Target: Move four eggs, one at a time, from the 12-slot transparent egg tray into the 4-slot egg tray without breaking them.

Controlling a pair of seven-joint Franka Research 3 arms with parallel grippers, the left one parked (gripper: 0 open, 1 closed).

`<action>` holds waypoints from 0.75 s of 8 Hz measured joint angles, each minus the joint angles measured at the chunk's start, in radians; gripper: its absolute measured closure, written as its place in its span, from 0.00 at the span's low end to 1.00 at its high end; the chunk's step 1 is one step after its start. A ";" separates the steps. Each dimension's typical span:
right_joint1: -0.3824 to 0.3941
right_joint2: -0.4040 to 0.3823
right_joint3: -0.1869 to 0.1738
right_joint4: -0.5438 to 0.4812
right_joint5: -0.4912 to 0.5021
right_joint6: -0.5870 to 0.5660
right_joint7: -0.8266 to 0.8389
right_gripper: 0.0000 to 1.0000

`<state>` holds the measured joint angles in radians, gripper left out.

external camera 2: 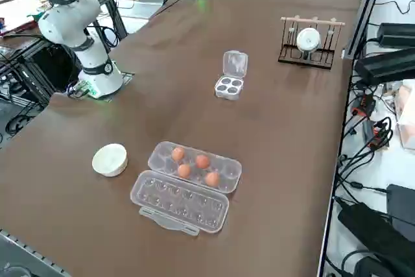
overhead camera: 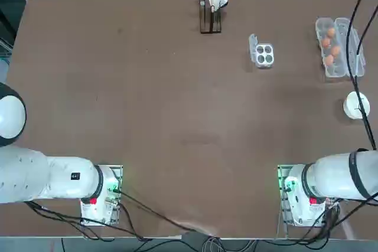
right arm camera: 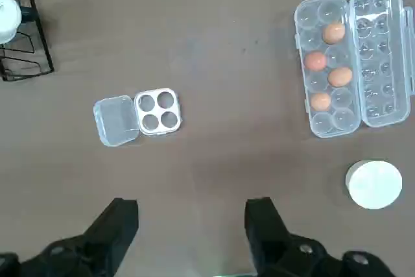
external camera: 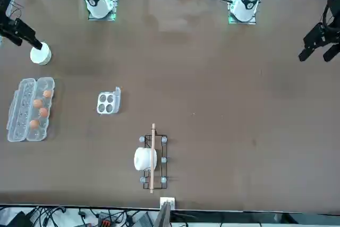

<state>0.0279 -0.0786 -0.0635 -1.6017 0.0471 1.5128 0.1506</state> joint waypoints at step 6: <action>-0.001 0.011 0.006 0.000 -0.003 0.012 0.086 0.00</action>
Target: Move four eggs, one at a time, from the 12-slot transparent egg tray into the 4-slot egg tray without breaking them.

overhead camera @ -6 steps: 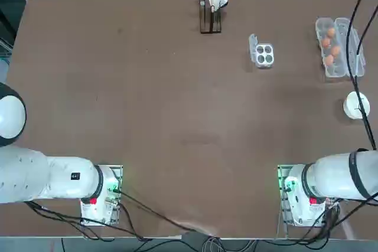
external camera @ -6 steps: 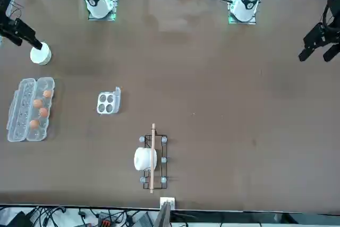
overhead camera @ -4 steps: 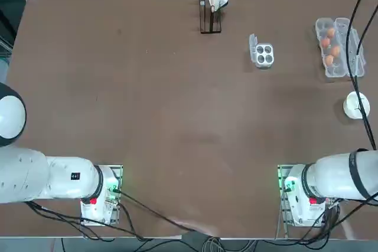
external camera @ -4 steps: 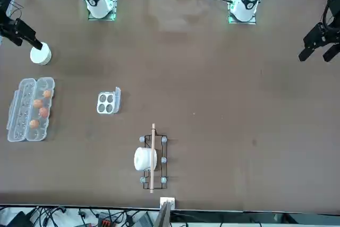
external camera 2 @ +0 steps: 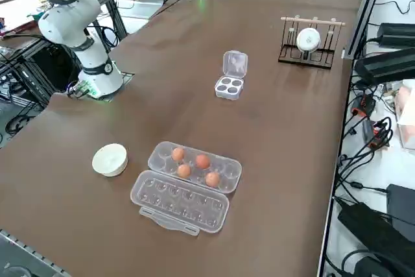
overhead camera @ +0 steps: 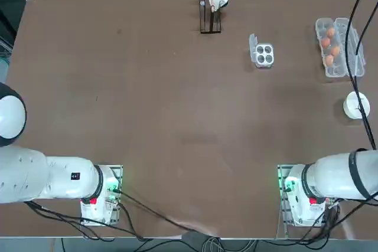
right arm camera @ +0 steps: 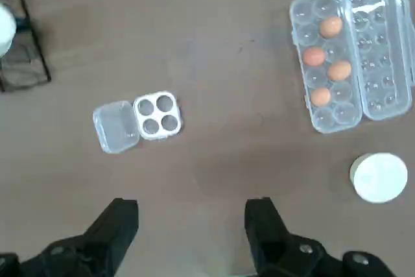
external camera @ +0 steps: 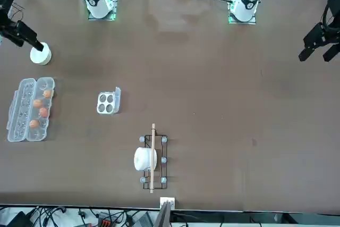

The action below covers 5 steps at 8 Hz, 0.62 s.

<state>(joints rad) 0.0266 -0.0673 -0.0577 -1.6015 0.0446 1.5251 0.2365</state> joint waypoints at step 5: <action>-0.048 0.060 -0.013 -0.010 -0.002 0.051 0.269 0.00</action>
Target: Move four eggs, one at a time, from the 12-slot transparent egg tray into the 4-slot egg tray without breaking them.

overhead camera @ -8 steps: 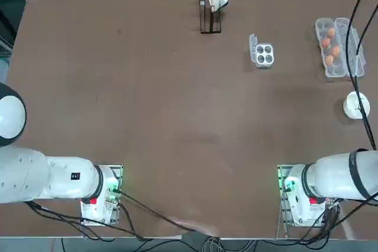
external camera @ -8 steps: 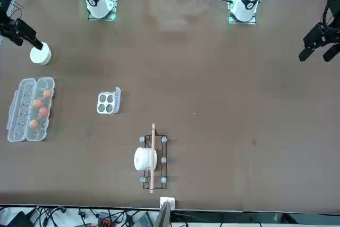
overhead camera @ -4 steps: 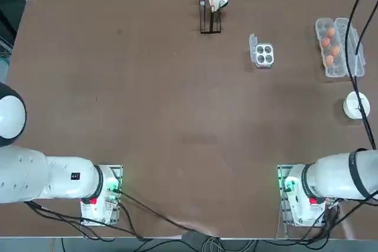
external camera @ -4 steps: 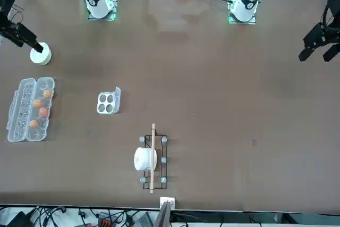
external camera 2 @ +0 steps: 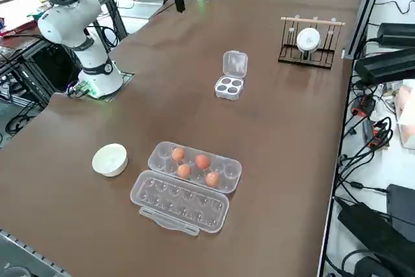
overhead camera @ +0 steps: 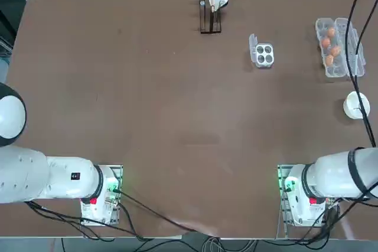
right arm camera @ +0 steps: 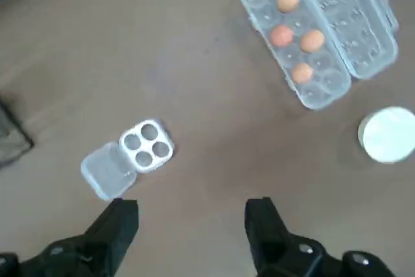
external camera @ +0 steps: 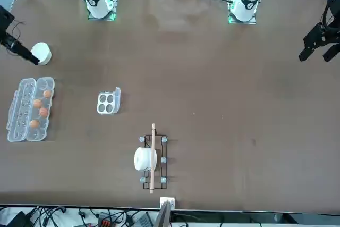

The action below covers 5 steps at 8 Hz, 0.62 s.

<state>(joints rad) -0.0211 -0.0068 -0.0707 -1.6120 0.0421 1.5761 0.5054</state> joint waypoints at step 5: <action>-0.097 0.052 -0.005 -0.191 -0.001 0.223 0.366 0.00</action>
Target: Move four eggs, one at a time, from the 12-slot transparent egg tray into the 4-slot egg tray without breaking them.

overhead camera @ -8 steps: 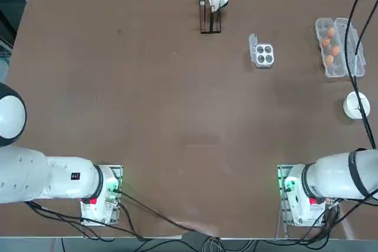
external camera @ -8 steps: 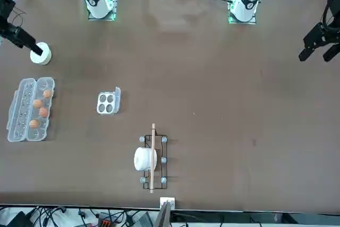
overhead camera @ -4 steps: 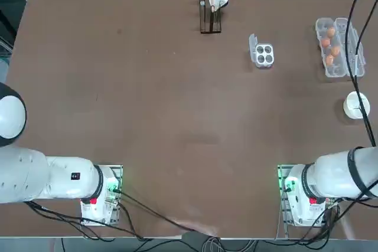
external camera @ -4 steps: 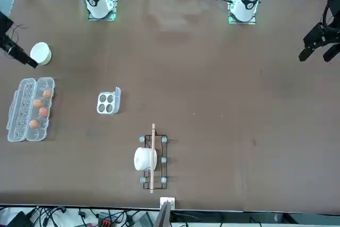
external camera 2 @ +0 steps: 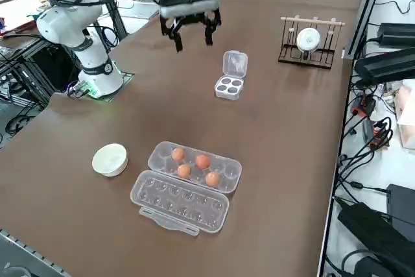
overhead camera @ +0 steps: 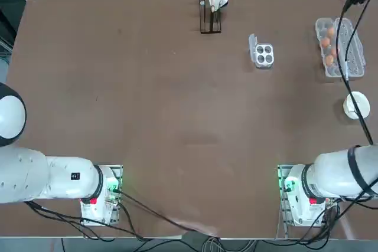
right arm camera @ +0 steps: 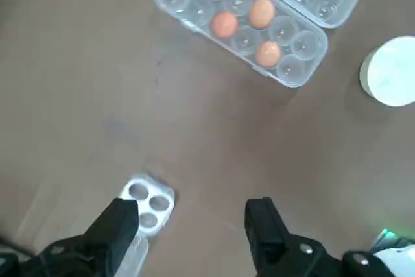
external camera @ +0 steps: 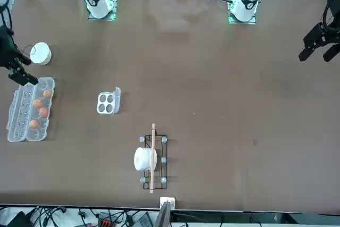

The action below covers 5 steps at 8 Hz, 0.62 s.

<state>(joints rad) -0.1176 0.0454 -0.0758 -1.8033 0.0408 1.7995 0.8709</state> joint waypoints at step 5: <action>-0.114 0.084 -0.003 -0.155 0.000 0.264 0.227 0.01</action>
<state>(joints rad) -0.2317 0.1296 -0.0788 -1.9581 0.0409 2.0638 1.0978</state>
